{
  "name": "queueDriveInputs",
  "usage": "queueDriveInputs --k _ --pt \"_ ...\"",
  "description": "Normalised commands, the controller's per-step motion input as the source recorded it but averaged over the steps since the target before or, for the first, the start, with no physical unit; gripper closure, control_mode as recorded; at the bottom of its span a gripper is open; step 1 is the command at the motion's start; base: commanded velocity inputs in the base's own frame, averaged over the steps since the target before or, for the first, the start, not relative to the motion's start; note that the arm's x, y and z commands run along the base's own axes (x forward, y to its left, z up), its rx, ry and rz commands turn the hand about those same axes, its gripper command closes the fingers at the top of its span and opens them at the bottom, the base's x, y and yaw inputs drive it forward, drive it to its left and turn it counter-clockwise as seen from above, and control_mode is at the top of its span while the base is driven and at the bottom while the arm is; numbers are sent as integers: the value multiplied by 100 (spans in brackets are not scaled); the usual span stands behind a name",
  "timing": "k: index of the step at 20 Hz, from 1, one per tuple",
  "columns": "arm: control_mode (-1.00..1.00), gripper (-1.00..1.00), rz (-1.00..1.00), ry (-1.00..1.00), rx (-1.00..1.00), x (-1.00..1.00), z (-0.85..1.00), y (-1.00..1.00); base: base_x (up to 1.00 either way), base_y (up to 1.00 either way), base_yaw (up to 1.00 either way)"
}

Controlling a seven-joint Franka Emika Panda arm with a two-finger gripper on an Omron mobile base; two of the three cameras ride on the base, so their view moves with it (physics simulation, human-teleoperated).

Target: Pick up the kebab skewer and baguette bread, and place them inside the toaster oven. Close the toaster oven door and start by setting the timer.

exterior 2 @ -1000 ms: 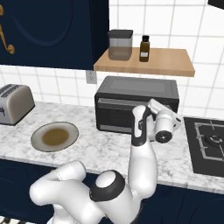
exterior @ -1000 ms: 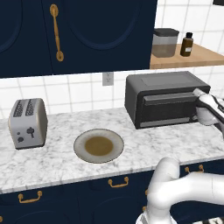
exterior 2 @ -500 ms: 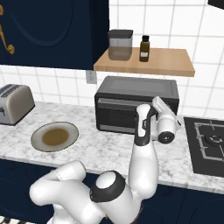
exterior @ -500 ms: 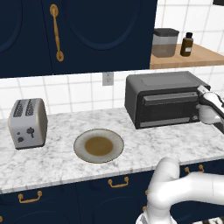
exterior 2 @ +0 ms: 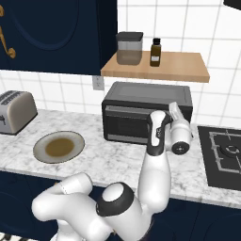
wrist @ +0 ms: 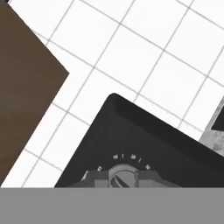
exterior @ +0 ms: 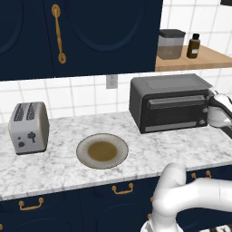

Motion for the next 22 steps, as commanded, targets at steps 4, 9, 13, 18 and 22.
queueDriveInputs --k 4,9,13,18,22 --pt "-100 100 0 0 27 5 0 24 0 0 0" --pt "-100 100 0 0 26 0 0 24 0 0 0" --pt "-100 100 0 0 26 0 0 26 0 0 0" --pt "-100 100 0 0 25 0 0 30 0 0 0" --pt "-100 100 -1 0 24 0 0 31 0 0 0"
